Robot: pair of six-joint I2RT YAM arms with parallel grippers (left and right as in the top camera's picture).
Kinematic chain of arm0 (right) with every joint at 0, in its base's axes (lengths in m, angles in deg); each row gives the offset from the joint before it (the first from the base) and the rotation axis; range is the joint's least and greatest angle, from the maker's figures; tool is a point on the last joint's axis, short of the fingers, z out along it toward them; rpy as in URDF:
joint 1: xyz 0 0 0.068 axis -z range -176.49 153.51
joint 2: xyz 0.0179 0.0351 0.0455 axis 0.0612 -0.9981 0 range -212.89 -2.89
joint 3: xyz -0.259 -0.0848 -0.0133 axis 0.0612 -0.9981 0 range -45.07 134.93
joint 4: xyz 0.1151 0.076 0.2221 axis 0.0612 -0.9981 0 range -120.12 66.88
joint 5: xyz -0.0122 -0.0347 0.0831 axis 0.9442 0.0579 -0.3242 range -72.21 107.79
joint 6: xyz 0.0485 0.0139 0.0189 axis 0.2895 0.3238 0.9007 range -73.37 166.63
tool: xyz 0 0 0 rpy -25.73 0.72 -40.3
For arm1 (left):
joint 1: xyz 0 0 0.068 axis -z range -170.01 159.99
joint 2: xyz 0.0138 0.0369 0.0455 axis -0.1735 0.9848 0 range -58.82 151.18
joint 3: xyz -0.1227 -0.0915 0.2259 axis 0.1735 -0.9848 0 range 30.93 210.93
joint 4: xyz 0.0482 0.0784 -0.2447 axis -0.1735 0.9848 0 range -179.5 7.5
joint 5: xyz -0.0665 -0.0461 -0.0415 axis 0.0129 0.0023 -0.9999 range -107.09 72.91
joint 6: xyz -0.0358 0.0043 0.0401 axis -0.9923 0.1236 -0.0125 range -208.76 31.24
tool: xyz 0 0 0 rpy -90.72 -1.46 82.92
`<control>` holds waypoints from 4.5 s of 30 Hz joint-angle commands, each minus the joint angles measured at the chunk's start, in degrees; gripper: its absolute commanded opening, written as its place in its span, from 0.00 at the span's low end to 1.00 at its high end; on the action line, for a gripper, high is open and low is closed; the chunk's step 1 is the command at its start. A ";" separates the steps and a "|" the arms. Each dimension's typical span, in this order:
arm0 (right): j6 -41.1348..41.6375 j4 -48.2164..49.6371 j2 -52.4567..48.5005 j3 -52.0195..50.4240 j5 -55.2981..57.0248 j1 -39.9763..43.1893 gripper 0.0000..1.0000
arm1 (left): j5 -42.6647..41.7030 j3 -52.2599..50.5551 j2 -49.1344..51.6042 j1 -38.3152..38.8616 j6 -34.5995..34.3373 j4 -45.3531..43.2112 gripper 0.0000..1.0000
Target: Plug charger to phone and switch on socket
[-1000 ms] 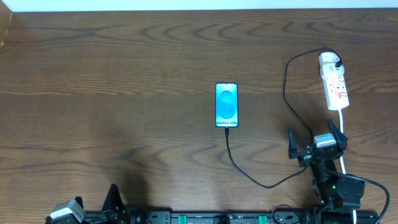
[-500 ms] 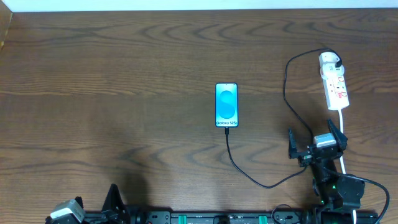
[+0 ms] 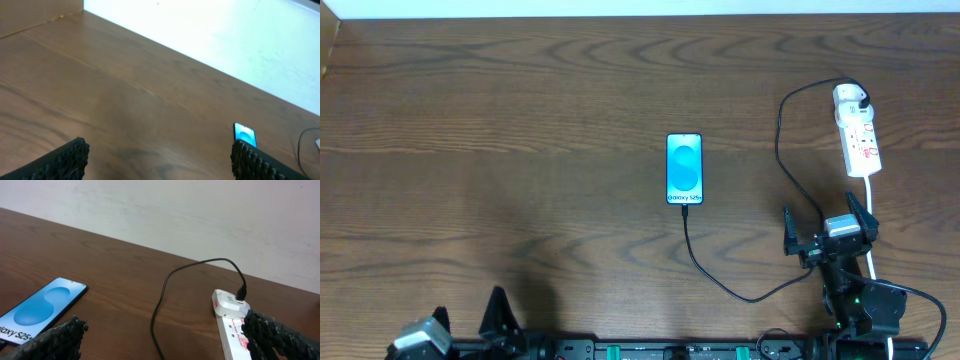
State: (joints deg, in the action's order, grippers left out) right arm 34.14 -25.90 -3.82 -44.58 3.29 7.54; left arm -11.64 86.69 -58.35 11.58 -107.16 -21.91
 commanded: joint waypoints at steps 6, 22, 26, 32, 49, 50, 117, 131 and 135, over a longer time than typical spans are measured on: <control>0.90 -0.22 0.61 -0.20 0.46 0.37 0.99 | -0.07 -9.38 -0.33 -0.28 -0.26 -6.62 0.91; 0.90 -0.22 0.61 -0.20 0.46 0.37 0.99 | -3.39 -28.17 -0.37 -0.28 -0.11 -24.55 0.91; 0.90 -0.22 0.61 -0.20 0.46 0.37 0.99 | -3.78 -32.04 -0.37 -0.28 -0.11 -29.77 0.91; 0.90 -0.22 0.61 -0.20 0.46 0.37 0.99 | -3.78 -37.62 -0.39 -0.28 -0.11 -38.03 0.91; 0.90 -0.22 0.61 -0.20 0.46 0.37 0.99 | -11.72 -49.77 -0.42 -0.28 10.86 -61.42 0.91; 0.90 -0.22 0.61 -0.20 0.46 0.37 0.99 | -12.26 -50.16 -0.42 -0.28 11.85 -62.20 0.91; 0.90 -0.22 0.61 -0.20 0.46 0.37 0.99 | -12.50 -55.54 -0.24 -0.28 23.28 -63.98 0.91; 0.90 -0.22 0.61 -0.20 0.46 0.42 0.99 | -12.50 -55.54 -0.24 -0.28 23.28 -63.98 0.91; 0.63 -0.22 0.66 -0.20 1.09 0.24 0.99 | -12.50 -55.54 -0.24 -0.28 23.28 -63.98 0.91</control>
State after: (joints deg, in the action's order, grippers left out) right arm 34.29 -25.90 -3.58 -44.62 3.35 7.56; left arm -22.96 31.83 -58.25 11.53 -84.23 -88.29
